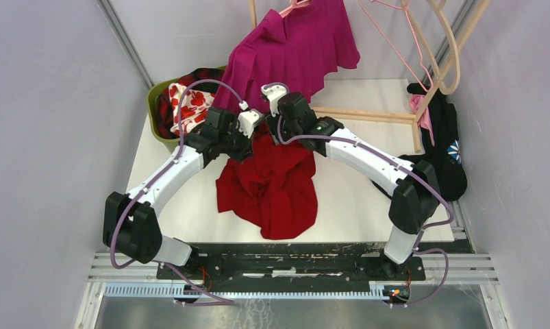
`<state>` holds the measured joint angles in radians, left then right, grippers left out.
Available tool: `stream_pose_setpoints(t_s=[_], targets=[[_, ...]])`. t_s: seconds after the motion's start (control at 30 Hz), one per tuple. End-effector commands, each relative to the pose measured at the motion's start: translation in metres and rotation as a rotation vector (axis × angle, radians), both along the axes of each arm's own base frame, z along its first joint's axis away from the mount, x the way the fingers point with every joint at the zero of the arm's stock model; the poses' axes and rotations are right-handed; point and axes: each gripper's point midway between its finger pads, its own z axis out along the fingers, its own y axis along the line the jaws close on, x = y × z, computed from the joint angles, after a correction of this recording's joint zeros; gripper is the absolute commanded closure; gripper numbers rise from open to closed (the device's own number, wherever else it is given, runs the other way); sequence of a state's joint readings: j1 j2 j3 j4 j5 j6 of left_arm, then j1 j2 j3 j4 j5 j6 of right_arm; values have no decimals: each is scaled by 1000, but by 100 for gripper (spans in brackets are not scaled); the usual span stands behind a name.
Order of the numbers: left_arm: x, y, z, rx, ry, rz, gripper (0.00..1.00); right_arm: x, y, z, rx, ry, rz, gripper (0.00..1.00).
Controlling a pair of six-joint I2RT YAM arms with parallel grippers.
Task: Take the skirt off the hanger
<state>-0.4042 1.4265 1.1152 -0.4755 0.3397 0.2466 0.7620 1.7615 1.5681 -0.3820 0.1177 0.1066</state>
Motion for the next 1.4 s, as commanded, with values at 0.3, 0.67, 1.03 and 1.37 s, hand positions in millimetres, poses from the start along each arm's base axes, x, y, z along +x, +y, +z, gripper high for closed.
stream_pose_setpoints(t_s=[0.3,0.67,1.03,1.37], targets=[[-2,-5,21,-45,-55,-16,97,16,14,-1,124,45,14,99],[35,-17,59,-76,-162,8,97,-63,-20,73,130,55,221,99],[106,-41,171,-144,-418,17,97,-114,-75,45,-13,140,217,99],[120,-33,130,-67,-361,19,97,-138,-140,76,-134,27,123,99]])
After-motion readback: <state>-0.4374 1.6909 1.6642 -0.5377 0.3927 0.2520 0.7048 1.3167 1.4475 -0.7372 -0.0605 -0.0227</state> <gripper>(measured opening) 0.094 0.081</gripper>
